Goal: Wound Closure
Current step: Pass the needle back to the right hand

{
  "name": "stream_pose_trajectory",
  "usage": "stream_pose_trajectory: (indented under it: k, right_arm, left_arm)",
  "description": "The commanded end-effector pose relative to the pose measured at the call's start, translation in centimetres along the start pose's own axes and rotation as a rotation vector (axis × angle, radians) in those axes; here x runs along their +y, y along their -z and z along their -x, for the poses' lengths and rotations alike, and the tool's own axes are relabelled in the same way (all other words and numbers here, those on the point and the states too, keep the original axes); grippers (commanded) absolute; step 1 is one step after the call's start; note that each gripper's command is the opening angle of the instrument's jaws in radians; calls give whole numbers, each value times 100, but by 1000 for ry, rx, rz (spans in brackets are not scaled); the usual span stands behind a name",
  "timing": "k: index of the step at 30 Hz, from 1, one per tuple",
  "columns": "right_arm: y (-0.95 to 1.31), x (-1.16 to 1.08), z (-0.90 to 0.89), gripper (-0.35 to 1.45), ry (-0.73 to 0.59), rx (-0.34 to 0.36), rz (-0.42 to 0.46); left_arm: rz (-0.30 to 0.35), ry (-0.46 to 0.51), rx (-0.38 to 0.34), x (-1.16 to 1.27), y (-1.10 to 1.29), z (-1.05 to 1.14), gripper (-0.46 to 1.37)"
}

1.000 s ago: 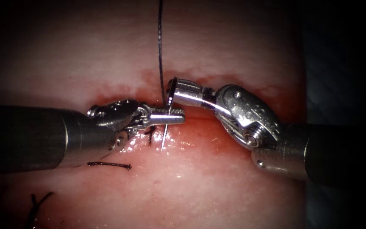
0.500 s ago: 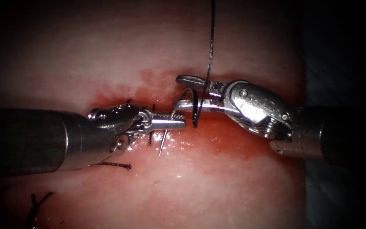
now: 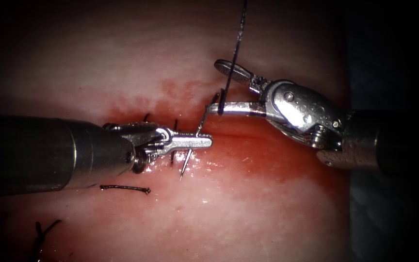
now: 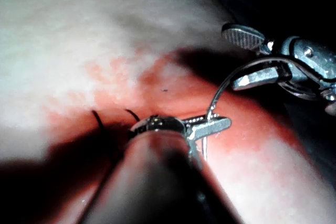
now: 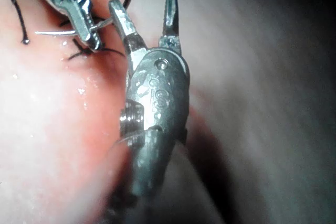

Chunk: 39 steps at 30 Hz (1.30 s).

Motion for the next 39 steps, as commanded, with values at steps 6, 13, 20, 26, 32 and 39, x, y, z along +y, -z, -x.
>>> stream_pose_trajectory:
  k: [6,13,20,26,32,39]
  right_arm:
    - [-5,-2,1,43,0,-1,5]
    - [-7,-6,-1,22,-1,-3,19]
    - [-7,-8,-3,20,-1,-3,18]
    - [-5,-13,-6,43,-3,-15,7]
    - [-6,-16,-9,70,1,-23,5]
    - [-15,-22,-10,85,36,-44,3]
  left_arm:
    - [12,-34,-1,0,-3,2,-35]
    - [13,-58,-2,-1,-3,3,-35]
    - [10,-64,1,-1,-3,2,-35]
    - [2,-75,12,-2,-2,0,-35]
    - [0,-87,14,-2,-1,-1,-35]
    - [-30,-117,29,-2,-1,0,-35]
